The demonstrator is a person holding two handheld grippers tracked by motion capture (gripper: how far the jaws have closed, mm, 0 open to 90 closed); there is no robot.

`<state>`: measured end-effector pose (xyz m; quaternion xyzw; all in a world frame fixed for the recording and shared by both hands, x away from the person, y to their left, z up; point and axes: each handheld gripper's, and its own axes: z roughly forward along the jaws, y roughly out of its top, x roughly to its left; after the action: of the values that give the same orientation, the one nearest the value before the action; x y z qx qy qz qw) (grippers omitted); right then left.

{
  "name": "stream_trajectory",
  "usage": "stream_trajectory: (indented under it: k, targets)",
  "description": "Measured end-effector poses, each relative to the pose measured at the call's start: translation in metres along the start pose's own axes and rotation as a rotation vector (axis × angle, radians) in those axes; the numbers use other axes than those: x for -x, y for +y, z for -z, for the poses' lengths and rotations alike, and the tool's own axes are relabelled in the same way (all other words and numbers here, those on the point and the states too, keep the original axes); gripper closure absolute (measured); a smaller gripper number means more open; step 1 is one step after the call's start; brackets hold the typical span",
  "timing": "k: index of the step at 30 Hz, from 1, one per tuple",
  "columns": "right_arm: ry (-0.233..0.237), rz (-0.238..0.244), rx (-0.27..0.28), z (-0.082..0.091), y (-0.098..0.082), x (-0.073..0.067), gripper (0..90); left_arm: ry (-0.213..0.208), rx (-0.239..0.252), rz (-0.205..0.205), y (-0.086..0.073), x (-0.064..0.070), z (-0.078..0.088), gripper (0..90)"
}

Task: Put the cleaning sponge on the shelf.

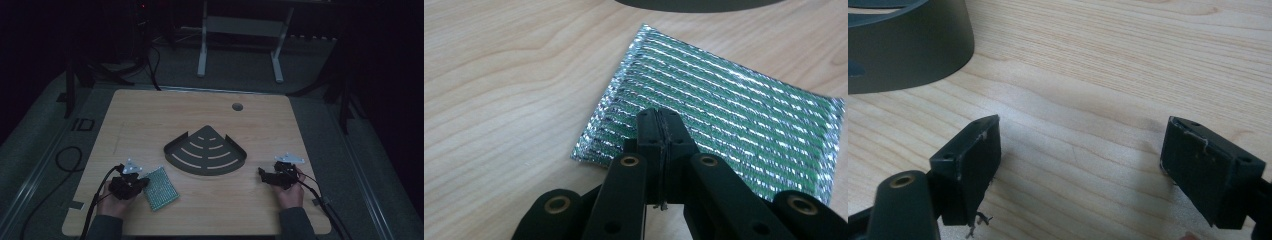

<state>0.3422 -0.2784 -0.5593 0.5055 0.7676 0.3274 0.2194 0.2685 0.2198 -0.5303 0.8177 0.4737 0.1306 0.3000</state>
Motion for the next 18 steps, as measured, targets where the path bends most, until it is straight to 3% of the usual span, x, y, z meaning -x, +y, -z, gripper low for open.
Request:
stream_trajectory:
  k: [8,18]
  targets:
    - [0.000,0.000,0.000,0.000,0.000,0.000,16.1,0.022,0.002,0.016,0.005,-0.011,-0.003,89.4]
    - [0.000,0.000,0.000,0.000,0.000,0.000,16.1,0.074,-0.010,-0.001,0.021,-0.024,-0.013,89.5]
